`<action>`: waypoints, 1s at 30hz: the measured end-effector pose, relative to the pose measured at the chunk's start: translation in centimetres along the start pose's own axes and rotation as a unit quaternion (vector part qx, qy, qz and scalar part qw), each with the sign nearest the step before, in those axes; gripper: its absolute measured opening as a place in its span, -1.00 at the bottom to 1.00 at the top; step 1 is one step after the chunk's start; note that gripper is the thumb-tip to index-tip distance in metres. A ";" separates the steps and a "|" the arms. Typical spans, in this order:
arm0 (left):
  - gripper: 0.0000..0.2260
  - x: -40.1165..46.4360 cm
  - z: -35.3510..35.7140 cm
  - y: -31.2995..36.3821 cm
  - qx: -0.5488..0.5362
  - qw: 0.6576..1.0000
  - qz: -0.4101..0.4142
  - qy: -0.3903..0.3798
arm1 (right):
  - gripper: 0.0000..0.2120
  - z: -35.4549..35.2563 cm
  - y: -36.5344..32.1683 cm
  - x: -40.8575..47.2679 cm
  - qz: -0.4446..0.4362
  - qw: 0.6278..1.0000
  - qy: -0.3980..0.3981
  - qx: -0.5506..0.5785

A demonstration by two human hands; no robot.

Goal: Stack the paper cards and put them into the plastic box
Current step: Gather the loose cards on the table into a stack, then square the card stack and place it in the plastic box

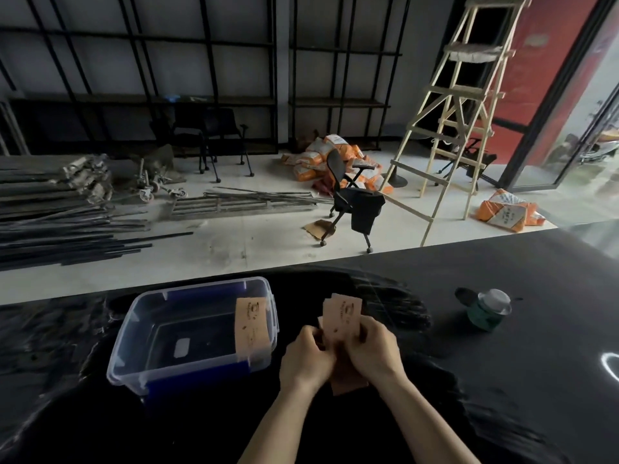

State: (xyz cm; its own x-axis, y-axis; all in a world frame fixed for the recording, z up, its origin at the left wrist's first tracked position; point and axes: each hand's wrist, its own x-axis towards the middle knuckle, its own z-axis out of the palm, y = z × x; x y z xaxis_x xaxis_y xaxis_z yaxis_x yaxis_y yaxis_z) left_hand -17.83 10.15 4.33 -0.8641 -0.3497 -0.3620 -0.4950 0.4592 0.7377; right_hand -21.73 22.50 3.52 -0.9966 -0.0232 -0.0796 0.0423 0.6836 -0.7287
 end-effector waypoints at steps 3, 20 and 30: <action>-0.60 0.5 0.6 -0.5 0.072 0.997 -0.011 0.011 | -0.66 0.6 0.5 0.5 0.003 0.991 -0.043 -0.126; -0.48 -2.5 0.4 -2.8 -0.186 0.981 -0.019 -0.047 | -0.78 0.7 3.5 -3.4 0.081 0.950 -0.133 0.273; -0.43 -10.4 -9.5 -11.4 -0.174 0.971 0.160 0.023 | -0.53 7.3 -1.8 -12.8 -0.173 0.947 -0.133 0.234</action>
State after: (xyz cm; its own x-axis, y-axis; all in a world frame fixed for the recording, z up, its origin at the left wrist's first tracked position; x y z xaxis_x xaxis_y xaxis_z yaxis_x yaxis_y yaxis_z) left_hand -2.33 0.75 5.12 -0.9598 -0.2737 -0.0626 -0.1338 0.2501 0.9589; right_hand -8.48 16.28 0.88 -0.9057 -0.4130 0.0957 -0.1943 0.2038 -0.9595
